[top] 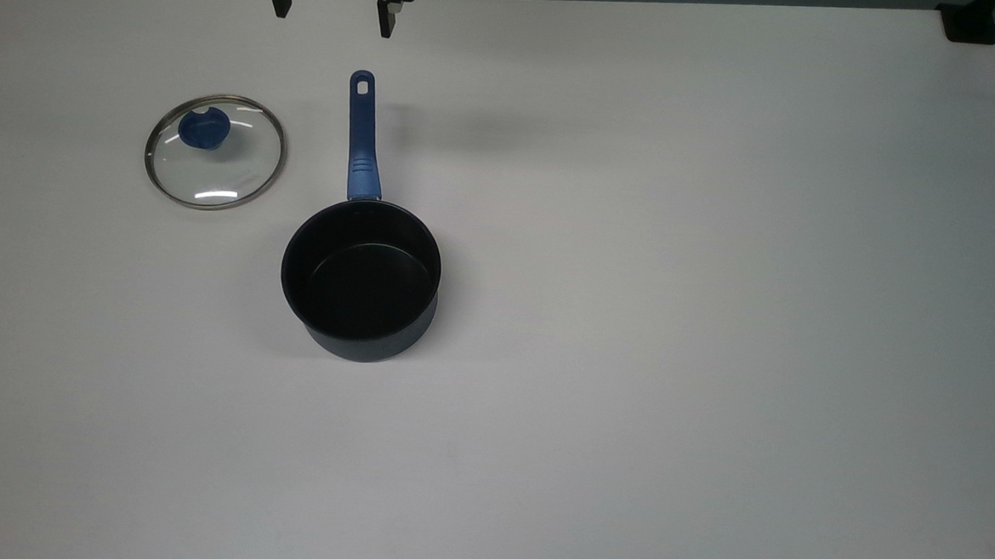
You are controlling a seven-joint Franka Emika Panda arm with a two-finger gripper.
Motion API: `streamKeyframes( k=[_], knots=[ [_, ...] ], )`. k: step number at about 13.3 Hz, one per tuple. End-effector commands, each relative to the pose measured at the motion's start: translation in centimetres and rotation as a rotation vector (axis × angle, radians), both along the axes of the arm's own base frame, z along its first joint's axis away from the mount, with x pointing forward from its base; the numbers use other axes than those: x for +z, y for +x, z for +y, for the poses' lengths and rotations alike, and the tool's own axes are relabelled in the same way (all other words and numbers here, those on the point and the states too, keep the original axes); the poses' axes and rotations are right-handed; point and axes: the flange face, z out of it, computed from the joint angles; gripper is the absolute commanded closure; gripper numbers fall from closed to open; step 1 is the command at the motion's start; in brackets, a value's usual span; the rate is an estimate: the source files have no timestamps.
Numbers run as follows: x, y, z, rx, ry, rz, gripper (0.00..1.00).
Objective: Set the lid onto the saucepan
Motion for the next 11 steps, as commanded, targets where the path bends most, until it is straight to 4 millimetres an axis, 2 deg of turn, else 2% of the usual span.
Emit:
streamKeyframes(
  k=[1,9,10,11],
  knots=[
    [-0.1,0.1,0.2,0.009,0.022,-0.01,0.0],
    [0.0,-0.3,-0.4,0.049,0.003,0.002,0.0],
    [-0.5,-0.4,-0.9,0.117,-0.01,0.021,0.0],
    [-1.1,-0.8,-3.1,0.201,-0.026,0.042,0.0]
  ],
)
